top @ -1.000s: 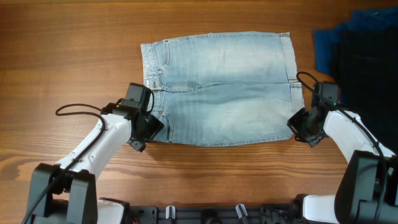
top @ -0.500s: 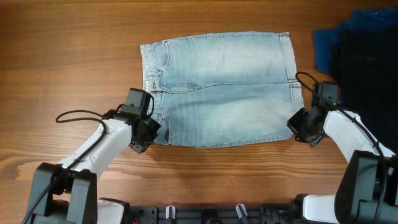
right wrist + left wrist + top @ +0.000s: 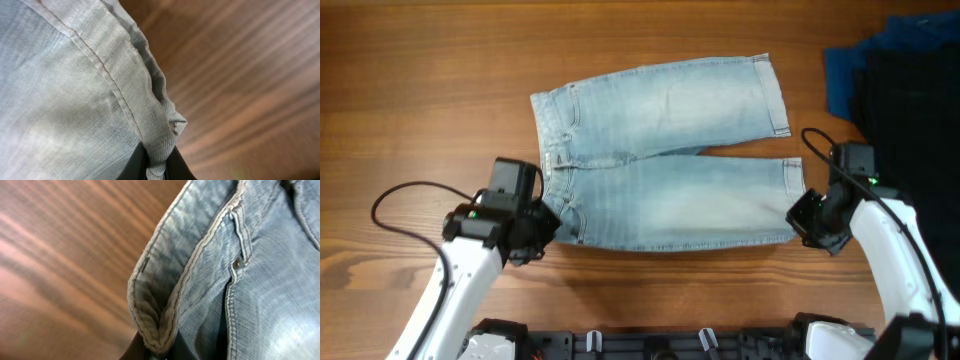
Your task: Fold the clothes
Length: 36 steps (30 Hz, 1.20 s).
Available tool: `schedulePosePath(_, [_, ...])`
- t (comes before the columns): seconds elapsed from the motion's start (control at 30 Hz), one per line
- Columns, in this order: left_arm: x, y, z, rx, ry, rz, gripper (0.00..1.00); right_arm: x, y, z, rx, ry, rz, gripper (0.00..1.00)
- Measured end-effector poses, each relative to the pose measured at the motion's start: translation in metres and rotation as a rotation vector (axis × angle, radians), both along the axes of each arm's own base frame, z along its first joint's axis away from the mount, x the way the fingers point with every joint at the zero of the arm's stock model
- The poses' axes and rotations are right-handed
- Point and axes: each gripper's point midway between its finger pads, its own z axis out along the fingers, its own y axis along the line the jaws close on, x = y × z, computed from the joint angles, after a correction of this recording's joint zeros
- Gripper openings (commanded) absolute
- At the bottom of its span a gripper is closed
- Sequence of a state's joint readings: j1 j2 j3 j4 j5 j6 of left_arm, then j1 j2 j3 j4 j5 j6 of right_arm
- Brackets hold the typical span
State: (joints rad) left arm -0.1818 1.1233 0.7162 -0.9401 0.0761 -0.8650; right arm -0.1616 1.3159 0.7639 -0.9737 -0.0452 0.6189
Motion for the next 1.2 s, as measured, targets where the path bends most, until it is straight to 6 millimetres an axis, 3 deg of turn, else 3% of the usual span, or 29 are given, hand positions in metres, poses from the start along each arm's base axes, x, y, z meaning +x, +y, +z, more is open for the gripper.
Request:
schedulePosePath(0.13, [-0.02, 0.003, 0.011, 0.001, 0.006, -0.001, 0.04, -0.01, 0.002, 0.016, 0.0, -0.025, 0.006, 0.04])
schedulePosePath(0.27, [-0.03, 0.005, 0.02, -0.004, -0.007, -0.005, 0.04, -0.004, 0.004, 0.045, 0.003, -0.077, 0.028, 0.04])
schedulePosePath(0.43, [-0.01, 0.001, 0.05, -0.008, -0.086, -0.043, 0.04, 0.032, 0.001, 0.105, -0.011, -0.205, 0.088, 0.04])
schedulePosePath(0.53, [0.007, -0.001, 0.068, 0.0, -0.118, -0.073, 0.04, 0.049, 0.0, 0.122, -0.013, -0.215, 0.113, 0.04])
schedulePosePath(0.77, [0.056, 0.0, 0.082, 0.073, -0.1, -0.101, 0.04, 0.095, -0.004, 0.113, 0.018, -0.129, 0.166, 0.04])
schedulePosePath(0.9, [0.082, 0.003, 0.091, 0.112, -0.136, -0.096, 0.04, 0.122, -0.002, 0.12, 0.022, -0.153, 0.184, 0.04])
schedulePosePath(1.07, [0.112, 0.01, 0.111, 0.167, -0.251, -0.07, 0.04, 0.149, 0.01, 0.128, 0.011, -0.204, 0.235, 0.04])
schedulePosePath(1.2, [0.126, 0.025, 0.117, 0.2, -0.299, -0.024, 0.04, 0.171, 0.027, 0.112, 0.013, -0.217, 0.287, 0.04])
